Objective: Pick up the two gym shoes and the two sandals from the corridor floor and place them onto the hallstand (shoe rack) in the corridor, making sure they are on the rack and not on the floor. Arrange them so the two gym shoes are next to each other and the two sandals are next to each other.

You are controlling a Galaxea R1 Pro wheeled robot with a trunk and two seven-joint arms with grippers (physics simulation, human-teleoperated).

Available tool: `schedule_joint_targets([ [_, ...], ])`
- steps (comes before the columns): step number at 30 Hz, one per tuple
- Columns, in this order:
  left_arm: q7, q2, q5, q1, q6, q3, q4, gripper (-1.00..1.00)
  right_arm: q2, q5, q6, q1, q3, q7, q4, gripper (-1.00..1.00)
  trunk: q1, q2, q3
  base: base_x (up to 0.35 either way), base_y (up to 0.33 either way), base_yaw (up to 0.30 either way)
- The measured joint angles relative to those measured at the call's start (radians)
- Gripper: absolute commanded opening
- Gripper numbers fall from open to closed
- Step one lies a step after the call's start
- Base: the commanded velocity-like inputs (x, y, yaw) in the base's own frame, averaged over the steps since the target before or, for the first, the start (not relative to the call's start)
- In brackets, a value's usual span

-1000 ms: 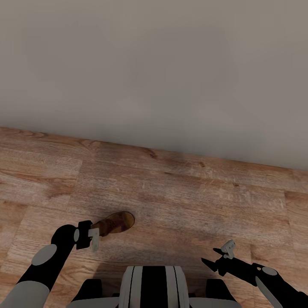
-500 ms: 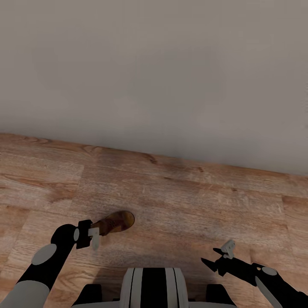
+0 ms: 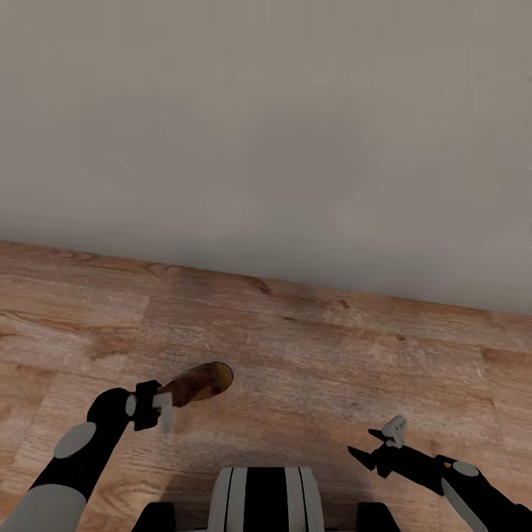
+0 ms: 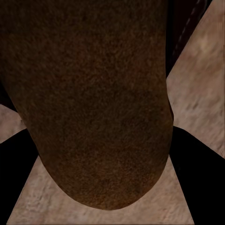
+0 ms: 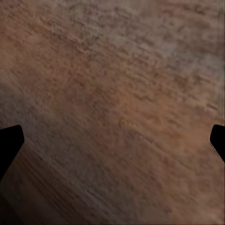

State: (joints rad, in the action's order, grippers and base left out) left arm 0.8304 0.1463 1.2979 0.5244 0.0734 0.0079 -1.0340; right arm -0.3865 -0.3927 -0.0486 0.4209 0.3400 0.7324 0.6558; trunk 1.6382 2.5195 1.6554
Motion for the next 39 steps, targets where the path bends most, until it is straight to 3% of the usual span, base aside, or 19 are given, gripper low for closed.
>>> schedule_joint_targets([
  [2, 0.0, -0.001, -0.018, 0.0, 0.0, 0.01, 0.001, -1.0, 0.0, 0.0, 0.0, 0.0, 0.0, 0.0, -0.002, 1.0, -0.001, 0.0, -0.008, 0.0, 0.0, 0.0],
  [5, 0.001, -0.002, -0.087, -0.001, -0.001, 0.035, 0.004, -1.0, 0.0, 0.0, 0.0, 0.0, 0.0, 0.0, -0.005, 1.0, -0.002, -0.001, -0.019, 0.0, 0.0, 0.0],
  [6, 0.0, -0.002, -0.231, -0.004, -0.001, 0.071, 0.016, -1.0, 0.003, 0.003, -0.002, 0.0, 0.003, -0.002, -0.007, 1.0, -0.003, -0.001, -0.023, 0.0, 0.0, 0.0],
  [9, -0.011, -0.002, -0.336, -0.011, -0.001, 0.114, 0.02, -1.0, 0.003, 0.013, -0.004, 0.0, 0.002, -0.005, -0.024, 1.0, -0.004, -0.002, -0.035, 0.0, 0.0, 0.0],
  [13, -0.072, -0.005, -0.42, -0.017, -0.001, 0.163, 0.042, -1.0, 0.004, 0.027, -0.006, 0.0, 0.003, -0.033, -0.039, 1.0, -0.006, -0.003, -0.05, 0.0, 0.0, 0.0],
  [15, -0.133, -0.009, -0.484, -0.019, -0.003, 0.186, 0.097, -1.0, 0.006, 0.038, -0.007, 0.0, 0.004, -0.078, -0.042, 1.0, -0.007, -0.004, -0.058, 0.0, 0.0, 0.0],
  [18, -0.28, -0.01, -0.597, -0.02, -0.007, 0.225, 0.21, -1.0, 0.009, 0.057, -0.009, 0.0, 0.004, -0.16, -0.045, 1.0, -0.008, -0.004, -0.066, 0.0, 0.0, 0.0],
  [21, -0.415, -0.01, -0.679, -0.02, -0.012, 0.254, 0.272, -1.0, 0.019, 0.066, -0.013, 0.0, 0.005, -0.199, -0.047, 1.0, -0.008, -0.004, -0.066, 0.0, 0.0, 0.0],
  [23, -0.494, -0.009, -0.73, -0.019, -0.031, 0.264, 0.309, -1.0, 0.026, 0.068, -0.014, 0.0, 0.005, -0.213, -0.05, 1.0, -0.008, -0.004, -0.066, 0.0, 0.0, 0.0],
  [25, -0.534, -0.01, -0.768, -0.02, -0.059, 0.267, 0.331, -1.0, 0.028, 0.069, -0.015, 0.0, 0.005, -0.218, -0.051, 1.0, -0.008, -0.004, -0.066, 0.0, 0.0, 0.0],
  [29, -0.573, -0.013, -0.834, -0.021, -0.131, 0.268, 0.355, -1.0, 0.029, 0.07, -0.016, 0.0, 0.003, -0.255, -0.063, 1.0, -0.008, -0.004, -0.066, 0.0, 0.0, 0.0],
  [30, -0.581, -0.018, -0.878, -0.03, -0.17, 0.269, 0.37, -1.0, 0.029, 0.07, -0.019, -0.001, 0.002, -0.305, -0.089, 1.0, -0.008, -0.004, -0.066, 0.0, 0.0, 0.0],
  [31, -0.585, -0.02, -0.929, -0.042, -0.195, 0.268, 0.388, -1.0, 0.03, 0.07, -0.056, -0.002, 0.003, -0.36, -0.13, 1.0, -0.008, -0.004, -0.066, 0.0, 0.0, 0.0],
  [33, -0.587, -0.022, -0.969, -0.048, -0.208, 0.268, 0.397, -1.0, 0.031, 0.068, -0.154, -0.002, 0.004, -0.394, -0.199, 1.0, -0.008, -0.004, -0.07, 0.0, 0.0, 0.0],
  [37, -0.588, -0.021, -0.987, -0.051, -0.212, 0.276, 0.401, -1.0, 0.032, 0.06, -0.311, -0.003, 0.002, -0.41, -0.347, 1.0, -0.01, -0.005, -0.085, 0.0, 0.0, 0.0],
  [38, -0.589, -0.022, -1.0, -0.052, -0.213, 0.291, 0.404, -1.0, 0.046, 0.035, -0.386, -0.003, 0.001, -0.414, -0.421, 1.0, -0.01, -0.005, -0.089, 0.0, 0.0, 0.0],
  [39, -0.589, -0.022, -1.005, -0.052, -0.213, 0.293, 0.407, -1.0, 0.051, 0.026, -0.401, -0.003, 0.001, -0.415, -0.436, 1.0, -0.011, -0.006, -0.093, 0.0, 0.0, 0.0],
])
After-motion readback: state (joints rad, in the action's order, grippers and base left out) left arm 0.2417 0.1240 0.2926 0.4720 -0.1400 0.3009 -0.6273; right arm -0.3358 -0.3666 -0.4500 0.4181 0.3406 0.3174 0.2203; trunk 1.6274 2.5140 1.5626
